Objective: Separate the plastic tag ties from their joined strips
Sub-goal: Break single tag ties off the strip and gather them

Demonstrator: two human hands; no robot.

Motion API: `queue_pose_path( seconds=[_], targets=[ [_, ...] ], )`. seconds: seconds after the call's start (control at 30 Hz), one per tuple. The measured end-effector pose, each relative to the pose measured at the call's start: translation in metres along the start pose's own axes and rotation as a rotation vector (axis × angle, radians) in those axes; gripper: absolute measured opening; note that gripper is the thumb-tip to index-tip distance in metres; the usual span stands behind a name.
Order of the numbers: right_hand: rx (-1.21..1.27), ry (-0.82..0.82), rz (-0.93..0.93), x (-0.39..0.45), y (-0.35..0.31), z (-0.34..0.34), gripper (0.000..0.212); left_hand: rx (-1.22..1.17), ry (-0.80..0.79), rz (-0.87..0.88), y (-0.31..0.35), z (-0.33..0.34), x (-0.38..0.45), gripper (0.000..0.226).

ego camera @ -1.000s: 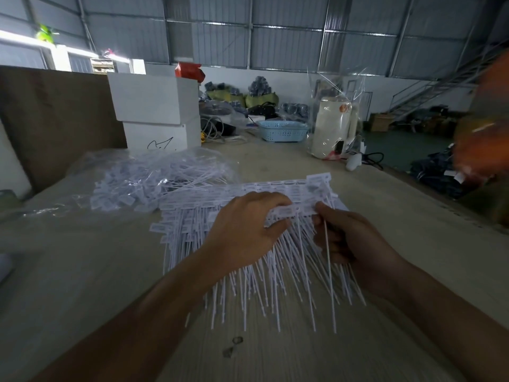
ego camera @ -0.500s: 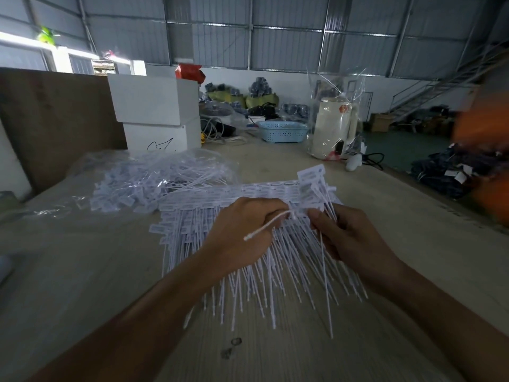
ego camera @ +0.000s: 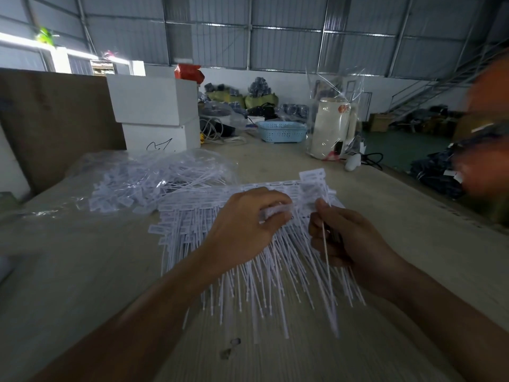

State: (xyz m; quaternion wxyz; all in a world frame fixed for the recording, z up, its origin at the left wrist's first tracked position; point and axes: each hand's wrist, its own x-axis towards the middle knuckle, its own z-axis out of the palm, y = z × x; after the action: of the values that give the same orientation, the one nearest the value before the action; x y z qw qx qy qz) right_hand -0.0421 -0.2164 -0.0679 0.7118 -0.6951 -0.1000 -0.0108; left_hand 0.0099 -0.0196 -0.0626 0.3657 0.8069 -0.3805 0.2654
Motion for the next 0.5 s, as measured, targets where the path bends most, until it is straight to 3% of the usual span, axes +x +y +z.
queue_pose_path(
  seconds=[0.17, 0.37, 0.5],
  targets=[
    [0.115, 0.005, 0.064, 0.002, -0.003, -0.005, 0.04, 0.053, 0.018, -0.02, -0.002, 0.0, -0.001, 0.028],
    [0.117, 0.178, 0.046, 0.006, 0.001, -0.006, 0.041, 0.007, 0.009, 0.003, 0.002, 0.0, 0.002, 0.026],
    [0.257, 0.4, 0.048, 0.011, -0.006, -0.032, 0.039, 0.027, -0.039, 0.005, 0.003, 0.002, -0.002, 0.026]
  ],
)
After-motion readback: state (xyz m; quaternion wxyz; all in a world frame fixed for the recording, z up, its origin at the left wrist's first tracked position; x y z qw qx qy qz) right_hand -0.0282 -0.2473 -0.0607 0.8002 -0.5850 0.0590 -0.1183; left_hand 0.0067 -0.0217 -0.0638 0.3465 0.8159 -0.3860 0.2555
